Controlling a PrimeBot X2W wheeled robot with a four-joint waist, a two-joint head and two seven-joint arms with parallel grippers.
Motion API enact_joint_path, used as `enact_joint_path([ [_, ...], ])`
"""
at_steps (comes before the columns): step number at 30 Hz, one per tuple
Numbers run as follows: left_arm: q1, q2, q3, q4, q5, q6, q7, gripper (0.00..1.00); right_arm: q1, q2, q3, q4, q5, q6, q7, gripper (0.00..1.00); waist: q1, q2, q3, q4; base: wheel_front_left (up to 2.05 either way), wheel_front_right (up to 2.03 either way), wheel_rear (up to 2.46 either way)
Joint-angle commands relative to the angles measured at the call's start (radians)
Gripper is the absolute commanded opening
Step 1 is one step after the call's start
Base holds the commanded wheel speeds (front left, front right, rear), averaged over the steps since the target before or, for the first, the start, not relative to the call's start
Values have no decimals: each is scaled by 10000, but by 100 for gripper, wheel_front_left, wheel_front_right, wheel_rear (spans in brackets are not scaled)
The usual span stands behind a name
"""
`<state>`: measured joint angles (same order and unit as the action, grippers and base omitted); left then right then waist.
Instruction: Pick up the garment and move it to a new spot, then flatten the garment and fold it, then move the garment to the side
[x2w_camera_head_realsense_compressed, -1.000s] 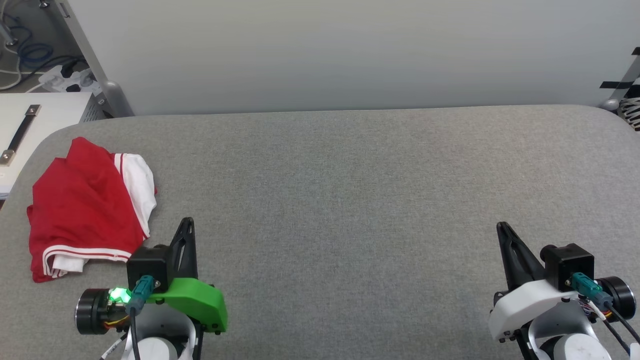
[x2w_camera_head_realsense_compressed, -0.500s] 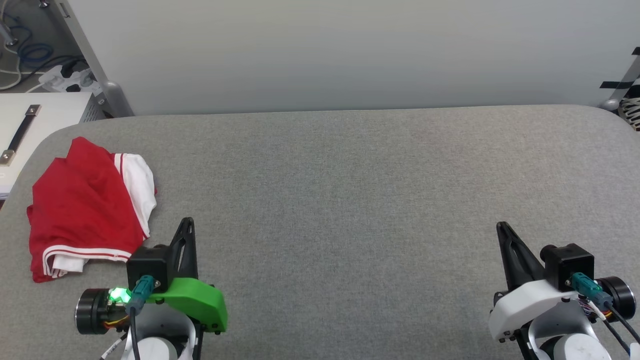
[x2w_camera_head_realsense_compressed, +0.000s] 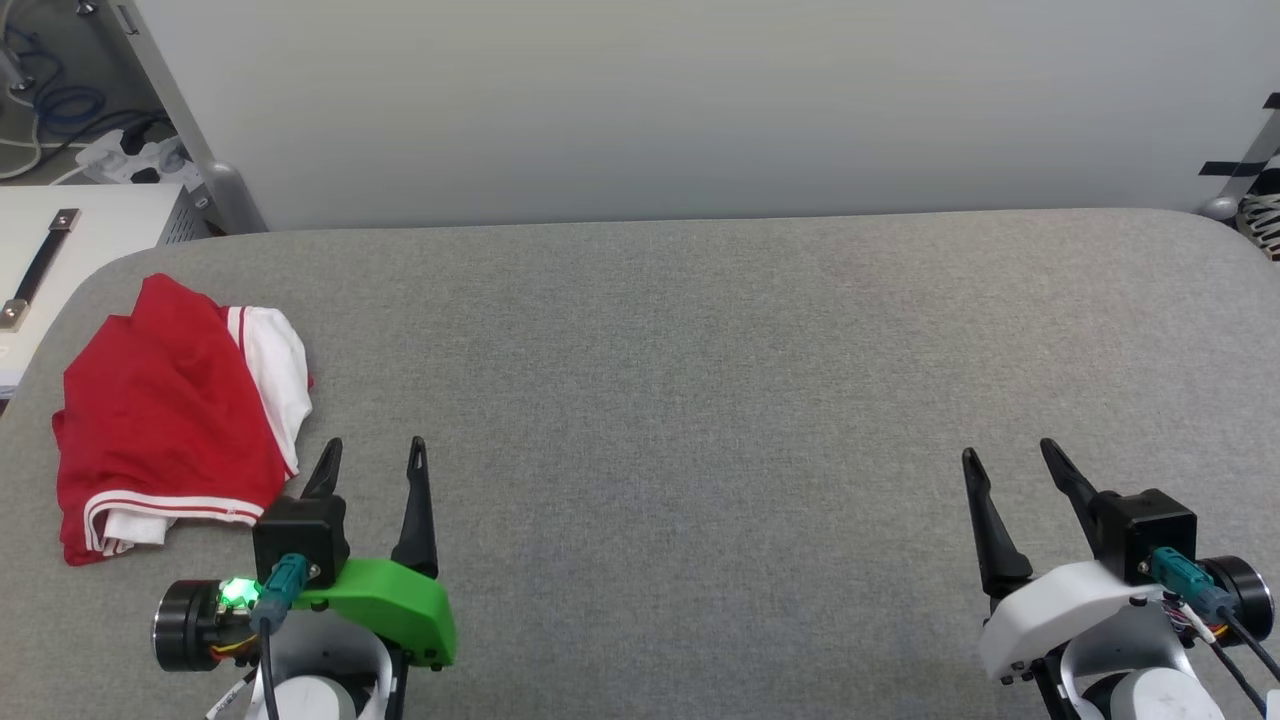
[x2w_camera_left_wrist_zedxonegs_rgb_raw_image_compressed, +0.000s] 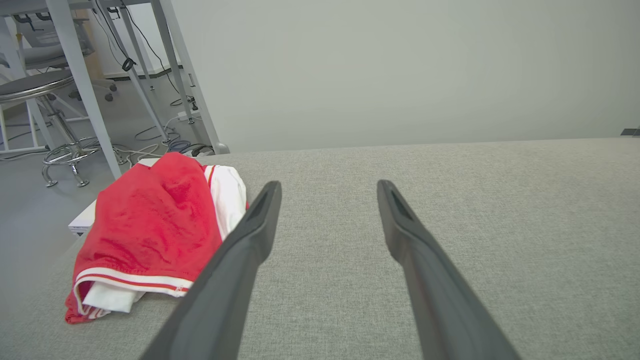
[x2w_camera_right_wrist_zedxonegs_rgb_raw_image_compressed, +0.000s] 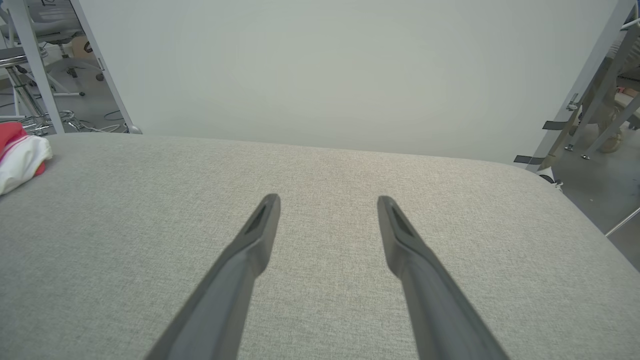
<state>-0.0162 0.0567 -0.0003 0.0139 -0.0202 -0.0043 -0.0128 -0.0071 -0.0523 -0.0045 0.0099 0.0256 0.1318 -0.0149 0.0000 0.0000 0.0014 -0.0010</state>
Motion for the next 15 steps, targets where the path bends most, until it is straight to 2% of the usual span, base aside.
enact_joint_path([
  [1, 10, -6, -34, 29, -96, -7, -115, 100, -4, 2, -43, 43, 103, -1, -127, 100, 0, 0, 2, -2, 0, 0, 0],
  [15, 13, -13, -114, 183, -331, -30, -404, 100, -2, 4, -145, -22, 394, -2, -411, 100, 0, 0, 20, -7, 0, 0, 0],
])
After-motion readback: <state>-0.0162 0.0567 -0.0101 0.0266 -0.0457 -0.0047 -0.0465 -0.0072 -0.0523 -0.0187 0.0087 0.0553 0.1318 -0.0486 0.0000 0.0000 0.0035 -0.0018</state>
